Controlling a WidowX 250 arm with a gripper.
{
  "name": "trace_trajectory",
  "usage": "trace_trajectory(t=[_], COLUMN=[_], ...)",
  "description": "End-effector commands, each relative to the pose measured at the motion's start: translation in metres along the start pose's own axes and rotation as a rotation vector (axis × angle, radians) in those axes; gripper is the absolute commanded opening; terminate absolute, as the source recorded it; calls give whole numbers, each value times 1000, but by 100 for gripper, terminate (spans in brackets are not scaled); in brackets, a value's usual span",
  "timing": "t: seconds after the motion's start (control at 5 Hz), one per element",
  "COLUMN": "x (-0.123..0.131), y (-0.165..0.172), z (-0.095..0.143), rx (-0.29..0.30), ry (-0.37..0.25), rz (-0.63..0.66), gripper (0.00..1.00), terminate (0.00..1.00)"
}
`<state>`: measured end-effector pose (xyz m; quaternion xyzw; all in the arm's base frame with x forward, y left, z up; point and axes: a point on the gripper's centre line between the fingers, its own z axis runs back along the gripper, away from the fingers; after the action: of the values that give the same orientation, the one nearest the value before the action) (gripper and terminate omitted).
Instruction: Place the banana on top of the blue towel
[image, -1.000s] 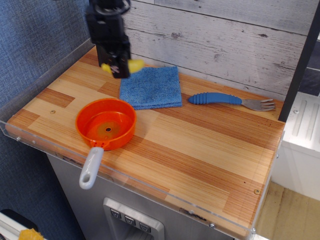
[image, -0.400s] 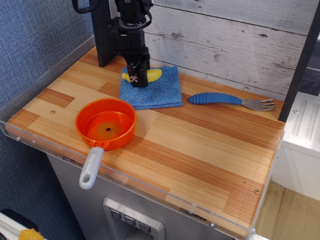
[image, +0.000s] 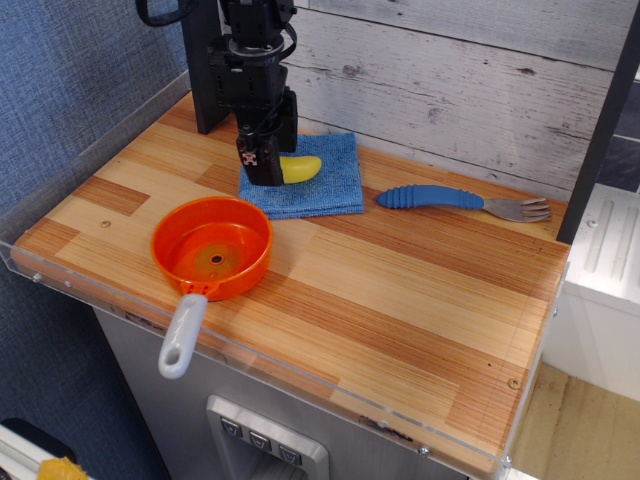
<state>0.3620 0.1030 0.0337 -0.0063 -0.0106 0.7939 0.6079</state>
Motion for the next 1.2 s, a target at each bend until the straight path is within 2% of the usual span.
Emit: trace_trajectory(t=[0.0,0.2,0.4,0.6,0.8,1.0], x=[-14,-27,-49,-61,-70,-84], y=[20,36,58,83,108,126], z=[86,99,112,115,114,111], rx=[-111,-162,-182,-176,-216,-232], ry=[-63,-60,-101,-57,-48,-51], rz=[-406,-654,-908,-1157,-1332,-1470], gripper=[100,100,100,100,100,100], terminate=[0,0,0,0,0,0])
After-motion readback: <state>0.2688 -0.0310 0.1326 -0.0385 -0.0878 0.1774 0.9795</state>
